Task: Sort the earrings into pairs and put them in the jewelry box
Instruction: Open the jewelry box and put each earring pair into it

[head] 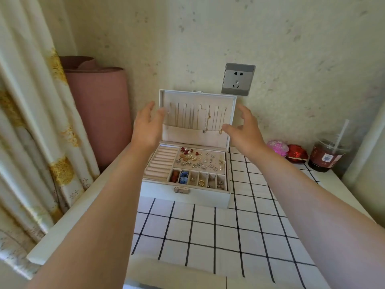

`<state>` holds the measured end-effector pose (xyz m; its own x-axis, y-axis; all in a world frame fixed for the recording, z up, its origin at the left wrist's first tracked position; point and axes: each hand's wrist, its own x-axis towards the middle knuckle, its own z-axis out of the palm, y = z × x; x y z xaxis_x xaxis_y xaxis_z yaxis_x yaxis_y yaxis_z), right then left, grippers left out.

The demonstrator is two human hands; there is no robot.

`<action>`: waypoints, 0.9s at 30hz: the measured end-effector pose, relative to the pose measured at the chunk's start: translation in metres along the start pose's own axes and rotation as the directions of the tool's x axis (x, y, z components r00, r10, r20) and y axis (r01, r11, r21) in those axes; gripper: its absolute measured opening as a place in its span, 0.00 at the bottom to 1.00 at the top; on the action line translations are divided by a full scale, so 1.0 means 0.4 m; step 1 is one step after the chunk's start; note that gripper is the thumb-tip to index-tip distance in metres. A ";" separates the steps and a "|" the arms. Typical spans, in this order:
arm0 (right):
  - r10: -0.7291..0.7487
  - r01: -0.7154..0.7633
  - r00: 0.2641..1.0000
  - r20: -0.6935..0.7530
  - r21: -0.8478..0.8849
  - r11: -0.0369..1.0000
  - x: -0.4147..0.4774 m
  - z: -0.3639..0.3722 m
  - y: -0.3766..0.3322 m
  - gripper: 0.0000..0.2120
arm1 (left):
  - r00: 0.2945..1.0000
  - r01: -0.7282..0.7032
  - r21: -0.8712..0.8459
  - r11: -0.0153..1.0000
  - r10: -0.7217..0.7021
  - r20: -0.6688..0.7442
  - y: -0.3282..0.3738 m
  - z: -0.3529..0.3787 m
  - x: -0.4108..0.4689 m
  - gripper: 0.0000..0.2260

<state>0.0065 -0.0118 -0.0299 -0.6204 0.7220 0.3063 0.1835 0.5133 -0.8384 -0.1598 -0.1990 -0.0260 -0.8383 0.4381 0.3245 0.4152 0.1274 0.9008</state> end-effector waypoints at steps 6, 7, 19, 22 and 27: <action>-0.042 -0.001 0.984 0.171 0.242 0.970 0.051 0.006 0.008 0.37 | 0.973 0.163 -0.200 0.966 -0.124 0.193 -0.018 0.034 0.074 0.31; -0.046 0.004 0.985 0.165 0.247 0.969 0.050 0.007 0.007 0.35 | 0.973 0.167 -0.215 0.962 -0.127 0.191 -0.021 0.037 0.078 0.32; -0.203 0.203 0.979 0.035 0.011 0.979 -0.061 -0.042 -0.021 0.13 | 1.000 -0.018 -0.007 1.000 0.018 -0.012 0.000 -0.054 -0.030 0.28; -0.237 0.244 0.965 0.114 -0.043 0.969 -0.120 -0.059 0.006 0.13 | 1.000 -0.027 0.086 0.996 0.027 0.007 0.001 -0.082 -0.106 0.16; -0.230 0.253 0.951 0.206 -0.091 0.963 -0.200 -0.065 0.053 0.19 | 1.000 0.004 0.233 0.973 -0.006 0.008 -0.026 -0.112 -0.168 0.10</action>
<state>0.0797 -0.0466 -0.0605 -0.7895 0.4728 0.3914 0.0893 0.7194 -0.6888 -0.1237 -0.2696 -0.0442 -0.8381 0.4442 0.3166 0.4824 0.3329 0.8102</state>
